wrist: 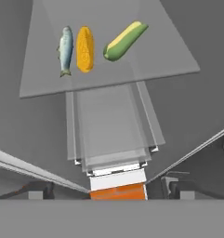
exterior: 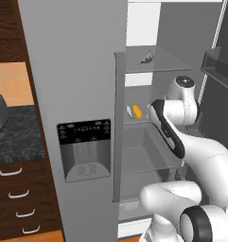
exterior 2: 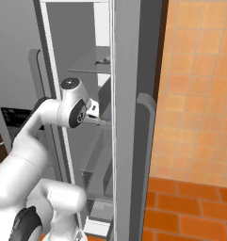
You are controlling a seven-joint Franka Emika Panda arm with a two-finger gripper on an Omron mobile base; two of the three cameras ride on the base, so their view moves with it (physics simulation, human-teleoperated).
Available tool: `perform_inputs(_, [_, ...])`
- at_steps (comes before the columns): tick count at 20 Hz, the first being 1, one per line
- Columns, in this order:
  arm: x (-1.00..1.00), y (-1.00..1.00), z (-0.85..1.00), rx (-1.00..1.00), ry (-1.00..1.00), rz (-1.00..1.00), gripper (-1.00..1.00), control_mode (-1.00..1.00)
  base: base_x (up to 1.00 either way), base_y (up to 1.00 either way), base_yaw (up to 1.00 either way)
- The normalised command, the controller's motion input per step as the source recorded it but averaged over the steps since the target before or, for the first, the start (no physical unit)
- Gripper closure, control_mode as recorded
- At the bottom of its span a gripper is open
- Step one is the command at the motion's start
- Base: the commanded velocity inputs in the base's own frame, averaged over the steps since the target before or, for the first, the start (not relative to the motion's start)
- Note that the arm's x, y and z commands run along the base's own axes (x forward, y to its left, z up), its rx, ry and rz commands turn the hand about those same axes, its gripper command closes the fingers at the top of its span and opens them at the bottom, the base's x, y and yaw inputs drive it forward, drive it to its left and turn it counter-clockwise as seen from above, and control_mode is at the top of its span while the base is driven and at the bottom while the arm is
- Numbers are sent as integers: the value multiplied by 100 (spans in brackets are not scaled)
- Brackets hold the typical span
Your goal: Place one corn and one fish in each tupperware on the nearby counter, to pack two identical lunches.
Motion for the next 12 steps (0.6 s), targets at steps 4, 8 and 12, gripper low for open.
perform_inputs(4, [97,-21,-8,7,1,-9,-100,-100,0,0,0])
perform_inputs(8, [100,-37,0,12,5,0,-100,-100,0,0,0])
perform_inputs(12, [96,-16,0,4,4,0,-100,-100,0,0,0])
